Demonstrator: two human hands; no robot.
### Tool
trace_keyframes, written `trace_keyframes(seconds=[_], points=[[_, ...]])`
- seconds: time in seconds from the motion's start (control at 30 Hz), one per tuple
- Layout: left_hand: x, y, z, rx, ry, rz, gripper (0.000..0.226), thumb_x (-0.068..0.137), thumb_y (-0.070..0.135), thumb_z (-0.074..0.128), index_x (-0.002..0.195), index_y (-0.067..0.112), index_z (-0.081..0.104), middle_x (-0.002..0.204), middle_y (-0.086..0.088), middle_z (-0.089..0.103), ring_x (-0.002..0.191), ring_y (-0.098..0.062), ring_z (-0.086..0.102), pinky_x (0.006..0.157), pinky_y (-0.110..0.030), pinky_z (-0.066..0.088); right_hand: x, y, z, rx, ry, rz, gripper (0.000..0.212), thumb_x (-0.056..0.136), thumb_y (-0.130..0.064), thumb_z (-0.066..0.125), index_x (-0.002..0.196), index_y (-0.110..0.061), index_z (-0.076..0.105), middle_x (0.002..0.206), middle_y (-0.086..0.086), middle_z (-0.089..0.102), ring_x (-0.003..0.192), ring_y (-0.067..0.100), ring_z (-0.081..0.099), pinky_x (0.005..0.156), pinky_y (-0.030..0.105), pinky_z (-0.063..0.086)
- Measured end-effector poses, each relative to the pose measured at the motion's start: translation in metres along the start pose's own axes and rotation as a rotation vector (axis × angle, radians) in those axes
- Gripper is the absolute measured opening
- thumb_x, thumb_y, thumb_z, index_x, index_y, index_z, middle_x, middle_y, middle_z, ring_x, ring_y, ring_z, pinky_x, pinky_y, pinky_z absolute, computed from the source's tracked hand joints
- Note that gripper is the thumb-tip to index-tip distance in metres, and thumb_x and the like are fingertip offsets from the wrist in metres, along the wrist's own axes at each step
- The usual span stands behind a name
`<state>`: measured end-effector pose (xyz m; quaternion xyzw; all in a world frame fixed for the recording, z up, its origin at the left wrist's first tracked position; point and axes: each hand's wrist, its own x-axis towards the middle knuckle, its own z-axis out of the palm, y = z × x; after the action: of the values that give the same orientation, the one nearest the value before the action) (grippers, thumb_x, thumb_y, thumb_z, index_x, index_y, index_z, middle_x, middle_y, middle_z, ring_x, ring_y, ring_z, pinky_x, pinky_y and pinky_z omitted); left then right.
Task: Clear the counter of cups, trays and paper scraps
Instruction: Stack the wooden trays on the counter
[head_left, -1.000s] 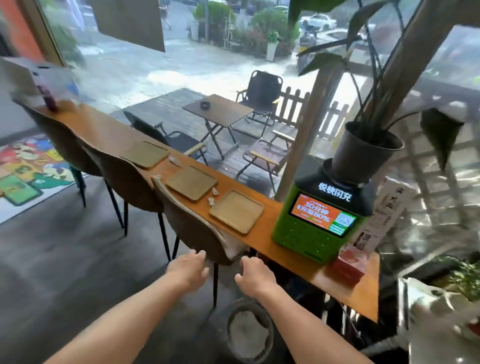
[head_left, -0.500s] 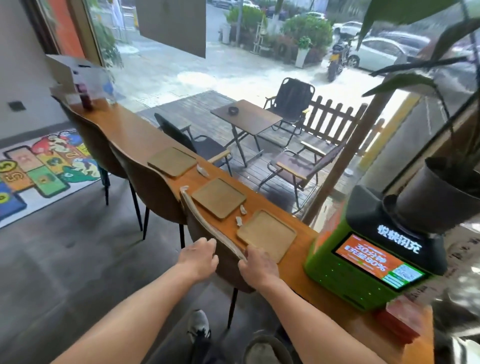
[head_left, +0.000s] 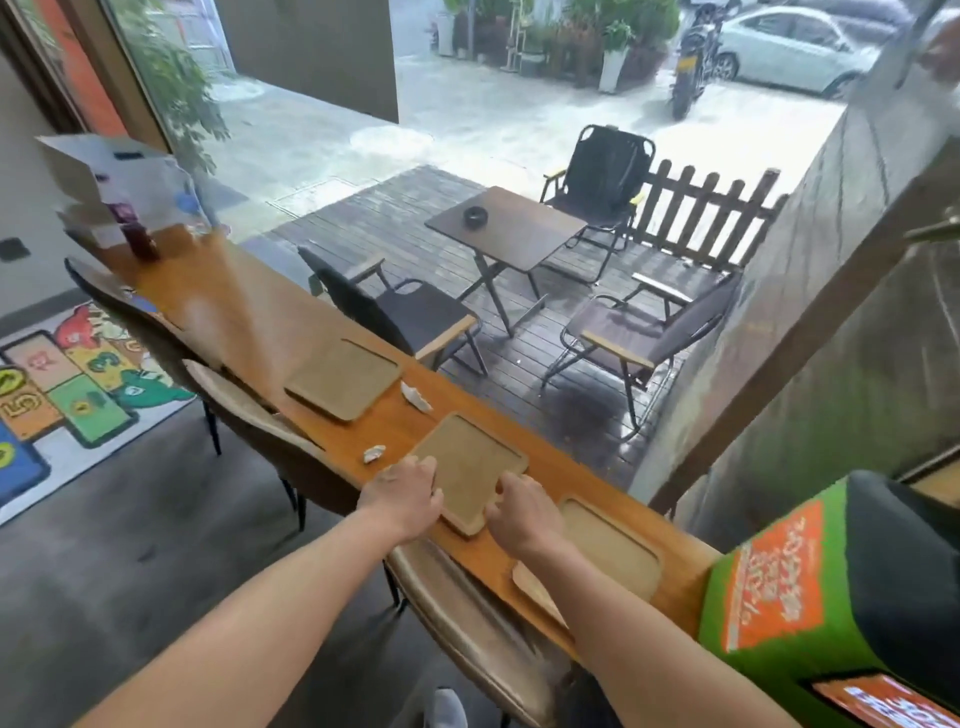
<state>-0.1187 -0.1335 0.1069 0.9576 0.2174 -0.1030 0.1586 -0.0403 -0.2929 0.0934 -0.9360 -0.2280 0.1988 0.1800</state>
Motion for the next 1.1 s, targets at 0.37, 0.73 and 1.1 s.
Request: trace_keyframes(seconds=[0.37, 0.73, 1.1], points=[[0.109, -0.041, 0.002, 0.014, -0.232, 0.018, 0.025, 0.097, 0.036, 0.041, 0.111, 0.020, 0.053, 0.116, -0.004, 0.057, 0.102, -0.027, 0.058, 0.086, -0.043, 0.052, 0.079, 0.009, 0.026, 0.076, -0.091, 0.241, 0.030, 0.096, -0.031, 0.051, 0.122, -0.016, 0.056, 0.124, 0.007, 0.057, 0.102, 0.026, 0.060, 0.082, 0.038, 0.053], [0.222, -0.087, 0.031, -0.030, -0.511, 0.179, 0.047, 0.091, 0.034, 0.054, 0.134, 0.016, 0.043, 0.131, -0.005, 0.053, 0.108, -0.026, 0.059, 0.086, -0.041, 0.054, 0.114, -0.006, 0.085, 0.296, -0.191, 0.795, 0.050, 0.096, -0.035, 0.054, 0.140, -0.014, 0.045, 0.145, 0.007, 0.048, 0.121, 0.027, 0.057, 0.094, 0.038, 0.051], [0.272, -0.117, 0.057, -0.308, -0.668, -0.027, 0.066, 0.087, 0.032, 0.070, 0.143, 0.013, 0.041, 0.131, -0.006, 0.060, 0.106, -0.019, 0.057, 0.077, -0.027, 0.048, 0.137, -0.034, 0.128, 0.592, -0.019, 1.204, 0.072, 0.093, -0.036, 0.063, 0.152, -0.011, 0.031, 0.154, 0.013, 0.037, 0.138, 0.033, 0.043, 0.109, 0.042, 0.044]])
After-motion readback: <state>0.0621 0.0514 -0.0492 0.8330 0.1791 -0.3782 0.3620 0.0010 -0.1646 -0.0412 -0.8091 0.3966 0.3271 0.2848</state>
